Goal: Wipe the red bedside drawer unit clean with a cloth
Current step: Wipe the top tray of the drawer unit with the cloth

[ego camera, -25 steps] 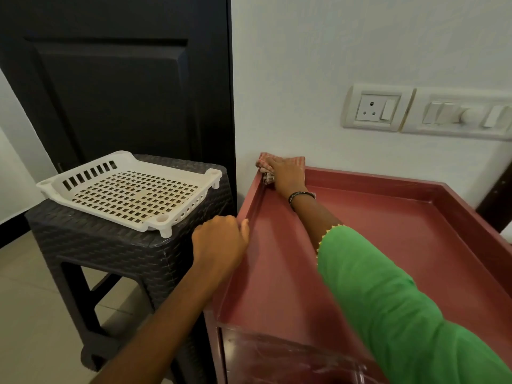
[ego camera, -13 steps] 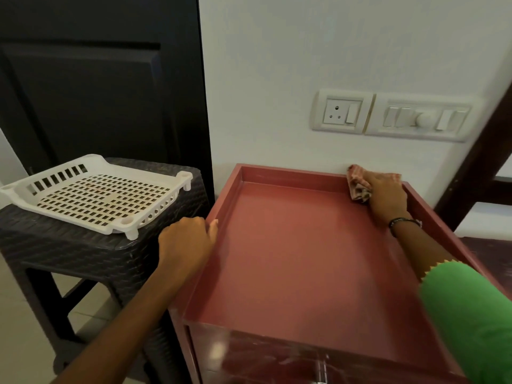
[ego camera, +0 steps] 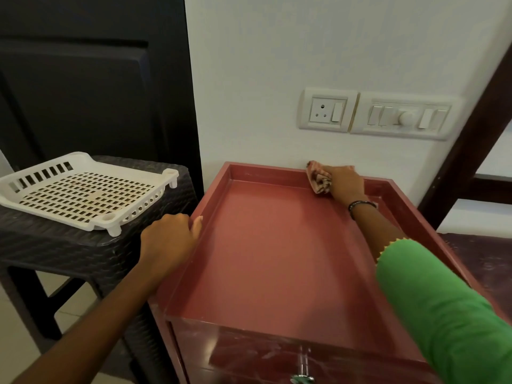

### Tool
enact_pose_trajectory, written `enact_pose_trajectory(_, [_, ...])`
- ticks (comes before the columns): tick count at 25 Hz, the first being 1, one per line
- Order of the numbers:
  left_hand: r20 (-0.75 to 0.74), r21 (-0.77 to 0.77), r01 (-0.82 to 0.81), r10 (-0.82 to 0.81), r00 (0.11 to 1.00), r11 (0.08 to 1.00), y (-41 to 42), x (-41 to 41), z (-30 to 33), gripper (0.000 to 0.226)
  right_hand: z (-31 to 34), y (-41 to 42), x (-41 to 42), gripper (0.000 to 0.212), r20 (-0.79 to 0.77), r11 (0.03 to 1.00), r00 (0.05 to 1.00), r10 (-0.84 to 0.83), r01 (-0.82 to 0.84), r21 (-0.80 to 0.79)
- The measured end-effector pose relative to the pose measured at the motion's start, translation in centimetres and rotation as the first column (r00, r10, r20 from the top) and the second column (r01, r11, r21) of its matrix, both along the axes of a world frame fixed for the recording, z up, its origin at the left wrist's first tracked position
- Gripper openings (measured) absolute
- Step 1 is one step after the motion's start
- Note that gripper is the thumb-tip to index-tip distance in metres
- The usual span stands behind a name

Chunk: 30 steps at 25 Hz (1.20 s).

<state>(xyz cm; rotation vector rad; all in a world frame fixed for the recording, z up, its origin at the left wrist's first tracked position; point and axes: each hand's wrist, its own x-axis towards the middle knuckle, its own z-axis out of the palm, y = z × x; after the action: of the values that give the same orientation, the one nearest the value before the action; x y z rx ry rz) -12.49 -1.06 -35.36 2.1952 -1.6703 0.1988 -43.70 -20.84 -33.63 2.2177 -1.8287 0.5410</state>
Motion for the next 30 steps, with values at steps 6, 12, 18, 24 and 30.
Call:
enact_pose_trajectory(6, [0.015,-0.011,-0.008,0.008,1.0,1.0,-0.1,0.1,-0.2,0.049,0.1,0.3,-9.3,0.024,-0.063,0.978,0.977,-0.206,0.207,0.009])
enact_pose_trajectory(12, [0.029,-0.001,-0.021,0.021,0.999,1.0,-0.1,0.0,0.0,0.049,1.0,-1.0,-7.5,0.023,-0.233,0.953,0.929,-0.287,0.301,0.027])
enact_pose_trajectory(18, [0.019,-0.01,-0.018,0.019,1.0,1.0,-0.1,-0.1,-0.1,0.048,3.1,-0.4,-13.4,0.028,-0.256,0.908,0.91,-0.326,0.377,0.186])
enact_pose_trajectory(24, [-0.014,-0.007,-0.003,0.003,1.0,1.0,0.2,-0.1,-0.1,0.049,3.5,6.0,-12.4,0.032,-0.35,0.942,0.931,-0.101,0.202,0.266])
enact_pose_trajectory(30, [-0.013,-0.006,0.003,-0.003,1.0,1.0,0.0,0.0,0.0,0.049,3.3,17.1,-14.0,0.059,-0.223,0.958,0.974,-0.049,0.109,0.265])
